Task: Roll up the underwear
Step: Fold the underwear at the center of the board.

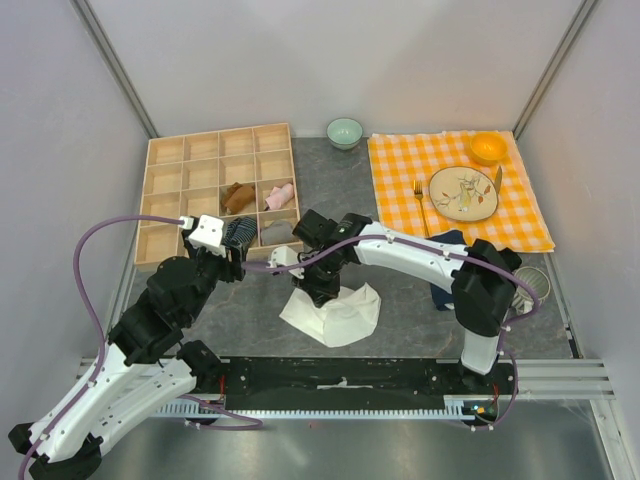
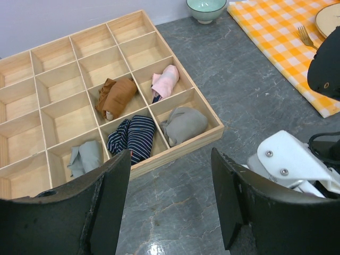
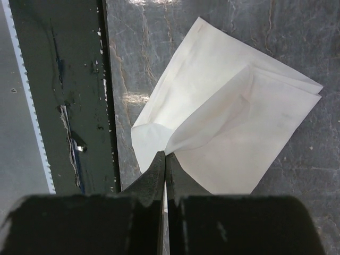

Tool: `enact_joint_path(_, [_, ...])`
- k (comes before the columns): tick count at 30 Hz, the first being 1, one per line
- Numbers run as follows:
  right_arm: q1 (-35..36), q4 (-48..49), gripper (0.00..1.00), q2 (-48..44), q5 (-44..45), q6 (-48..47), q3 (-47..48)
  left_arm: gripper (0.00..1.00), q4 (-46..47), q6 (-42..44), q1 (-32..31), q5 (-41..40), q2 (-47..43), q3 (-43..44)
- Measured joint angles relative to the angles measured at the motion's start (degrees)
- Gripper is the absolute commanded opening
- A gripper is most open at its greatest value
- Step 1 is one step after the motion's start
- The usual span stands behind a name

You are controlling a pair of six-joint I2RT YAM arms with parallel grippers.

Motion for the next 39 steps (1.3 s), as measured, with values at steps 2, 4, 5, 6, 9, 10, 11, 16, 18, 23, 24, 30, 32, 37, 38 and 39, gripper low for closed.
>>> enact_joint_path(2, [0.7,0.0,0.06,0.1,0.0,0.0,0.0,0.69,0.0,0.0,0.0,0.0,0.0,0.0])
enact_joint_path(4, [1.3,0.0,0.06,0.2,0.0,0.0,0.0,0.68,0.0,0.0,0.0,0.0,0.0,0.0])
enact_joint_path(5, [1.5,0.0,0.06,0.4,0.0,0.0,0.0,0.68,0.0,0.0,0.0,0.0,0.0,0.0])
enact_joint_path(6, [1.7,0.0,0.06,0.6,0.0,0.0,0.0,0.69,0.0,0.0,0.0,0.0,0.0,0.0])
enact_joint_path(9, [2.3,0.0,0.06,1.5,0.0,0.0,0.0,0.68,0.0,0.0,0.0,0.0,0.0,0.0])
enact_joint_path(10, [2.4,0.0,0.06,1.6,0.1,0.0,0.0,0.69,0.0,0.0,0.0,0.0,0.0,0.0])
enact_joint_path(11, [2.4,0.0,0.06,1.7,0.1,0.0,0.0,0.69,0.0,0.0,0.0,0.0,0.0,0.0])
enact_joint_path(16, [2.5,0.0,0.07,1.7,0.6,0.0,0.0,0.68,0.0,0.0,0.0,0.0,0.0,0.0])
enact_joint_path(18, [2.5,0.0,0.07,1.7,0.7,-0.1,0.0,0.69,0.0,0.0,0.0,0.0,0.0,0.0])
enact_joint_path(23, [2.5,0.0,0.06,2.0,0.5,0.0,0.3,0.68,0.0,0.0,0.0,-0.1,0.0,0.0])
enact_joint_path(24, [2.5,-0.1,0.06,2.3,0.4,0.0,0.7,0.68,0.0,0.0,0.0,-0.1,0.0,0.0])
enact_joint_path(30, [2.8,0.0,0.08,4.2,-0.7,0.0,1.8,0.68,-0.4,0.0,0.1,-3.4,-1.6,0.0])
enact_joint_path(32, [3.0,0.0,0.11,4.6,-0.9,0.0,1.9,0.68,-0.4,0.0,0.1,-4.7,-3.0,0.0])
enact_joint_path(37, [3.9,0.0,0.30,6.6,-1.4,0.7,2.3,0.68,0.0,0.0,0.1,-6.4,-6.1,0.0])
enact_joint_path(38, [3.9,0.0,0.32,7.1,-1.9,0.8,2.5,0.68,0.1,0.0,0.1,-6.6,-6.4,0.0])
enact_joint_path(39, [4.0,0.1,0.35,7.7,-2.6,1.0,2.6,0.68,0.1,0.0,0.1,-6.8,-6.6,0.0])
